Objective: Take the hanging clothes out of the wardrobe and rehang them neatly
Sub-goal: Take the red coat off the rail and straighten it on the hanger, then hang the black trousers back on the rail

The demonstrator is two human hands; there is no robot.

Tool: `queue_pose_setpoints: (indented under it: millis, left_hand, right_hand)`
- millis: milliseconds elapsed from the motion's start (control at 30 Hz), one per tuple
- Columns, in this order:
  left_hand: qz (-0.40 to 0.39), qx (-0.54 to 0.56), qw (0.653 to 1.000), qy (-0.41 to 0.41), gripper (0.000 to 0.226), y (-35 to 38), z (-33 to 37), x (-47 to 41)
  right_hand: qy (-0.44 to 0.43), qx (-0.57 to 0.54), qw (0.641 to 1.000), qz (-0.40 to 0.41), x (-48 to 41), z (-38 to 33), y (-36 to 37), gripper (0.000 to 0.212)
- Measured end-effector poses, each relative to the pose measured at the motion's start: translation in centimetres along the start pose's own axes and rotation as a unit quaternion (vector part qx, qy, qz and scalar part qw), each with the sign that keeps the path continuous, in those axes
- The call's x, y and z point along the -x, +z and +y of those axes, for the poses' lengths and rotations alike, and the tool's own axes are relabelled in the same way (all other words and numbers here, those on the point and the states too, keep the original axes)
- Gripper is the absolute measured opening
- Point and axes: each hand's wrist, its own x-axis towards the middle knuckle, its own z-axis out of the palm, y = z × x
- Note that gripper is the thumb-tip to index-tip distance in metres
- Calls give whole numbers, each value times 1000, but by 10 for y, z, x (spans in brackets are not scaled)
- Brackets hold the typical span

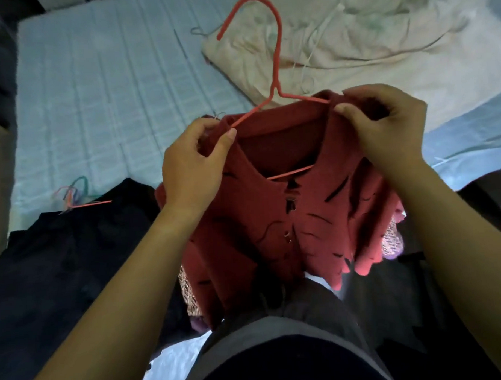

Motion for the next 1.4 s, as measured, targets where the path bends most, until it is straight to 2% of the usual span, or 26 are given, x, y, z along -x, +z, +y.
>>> queue_pose_setpoints:
  millis: [100,267,400,467,567,700,833,967,1100,1200,1400]
  left_hand:
    - [-1,-15,1000,-28,8,9,-18,-23]
    - [7,-73,995,-72,12,32,-45,-65]
    - [-8,-152,984,-92,26,55,-66,-98]
    - [-43,-191,975,-108,43,68,-85,-108]
    - [-73,-248,954,-153,66,88,-106,-109]
    - [-99,-294,931,-194,65,110,-122,-83]
    - [-129,-319,906,-248,69,113,-133,-38]
    - [-111,-315,898,-288,65,98,-128,6]
    - [-72,-294,904,-303,60,72,-121,41]
    - [-20,-283,916,-286,54,42,-123,64]
    - [28,-287,915,-281,55,-47,-159,121]
  right_hand:
    - [3,1,1000,-25,-18,19,29,18]
    - [11,-27,993,-115,-63,58,84,15]
    - [31,-38,980,-192,-99,99,126,16]
    - [21,-20,971,-237,-109,121,147,17]
    - [-2,31,939,-342,-115,153,177,25]
    - [-47,91,870,-483,-99,171,201,48]
    - [-72,83,827,-552,-62,160,204,54]
    - [-88,94,795,-592,-24,138,207,67]
    - [-129,97,771,-617,6,104,211,69]
    - [-152,93,760,-624,29,67,214,73]
    - [-183,81,761,-617,102,-26,230,74]
